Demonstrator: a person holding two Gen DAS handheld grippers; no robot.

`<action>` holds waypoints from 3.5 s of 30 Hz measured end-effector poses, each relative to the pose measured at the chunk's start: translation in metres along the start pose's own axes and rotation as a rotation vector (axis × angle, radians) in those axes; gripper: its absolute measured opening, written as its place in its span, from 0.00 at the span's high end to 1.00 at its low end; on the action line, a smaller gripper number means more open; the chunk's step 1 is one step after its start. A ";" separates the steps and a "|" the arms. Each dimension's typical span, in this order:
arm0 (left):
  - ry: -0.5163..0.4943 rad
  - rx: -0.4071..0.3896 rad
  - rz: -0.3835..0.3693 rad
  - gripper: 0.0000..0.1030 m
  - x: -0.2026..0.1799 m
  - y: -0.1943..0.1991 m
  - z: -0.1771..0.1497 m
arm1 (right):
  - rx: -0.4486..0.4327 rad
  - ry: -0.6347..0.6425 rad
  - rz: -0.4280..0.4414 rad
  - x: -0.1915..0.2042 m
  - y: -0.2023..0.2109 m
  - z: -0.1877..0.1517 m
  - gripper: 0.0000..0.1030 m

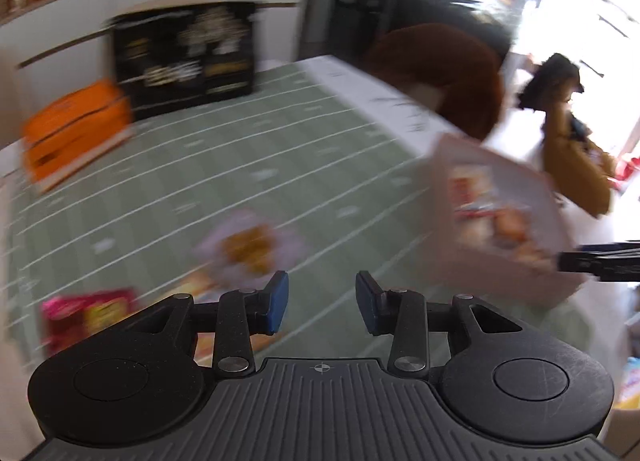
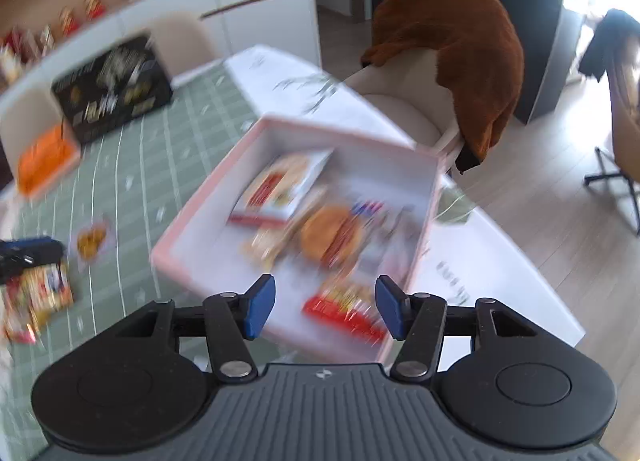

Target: Organize snacks

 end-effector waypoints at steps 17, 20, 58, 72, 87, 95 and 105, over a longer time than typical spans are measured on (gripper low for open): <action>0.406 -0.082 0.114 0.60 0.167 -0.005 -0.050 | 0.115 0.052 0.026 0.099 0.008 -0.087 0.46; 0.291 -0.074 0.080 0.61 0.133 -0.006 -0.050 | 0.128 0.061 0.031 0.107 0.005 -0.089 0.46; 0.203 -0.161 -0.089 0.62 0.060 -0.050 0.026 | 0.227 0.037 0.064 0.133 -0.026 -0.083 0.64; -0.166 -0.004 -0.080 0.61 -0.012 -0.078 -0.017 | 0.103 0.074 -0.006 0.082 0.025 -0.129 0.54; -0.149 0.011 -0.131 0.57 -0.059 0.000 -0.104 | 0.058 0.017 0.033 0.064 0.015 -0.146 0.52; -0.226 -0.018 -0.125 0.56 -0.071 0.027 -0.117 | 0.053 0.058 0.018 0.064 0.024 -0.151 0.52; -0.286 0.019 -0.047 0.47 -0.079 0.020 -0.123 | 0.030 0.074 -0.006 0.057 0.034 -0.156 0.50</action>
Point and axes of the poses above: each gripper's, at about its wrist camera, not at the fingertips, and y roughly against the way its jaws point, x to its left, z to its top, the point moved 7 cm from there along -y, roughly the way its jaws point, and after that the axes turned 6 degrees about -y, right-handed, at the moved point
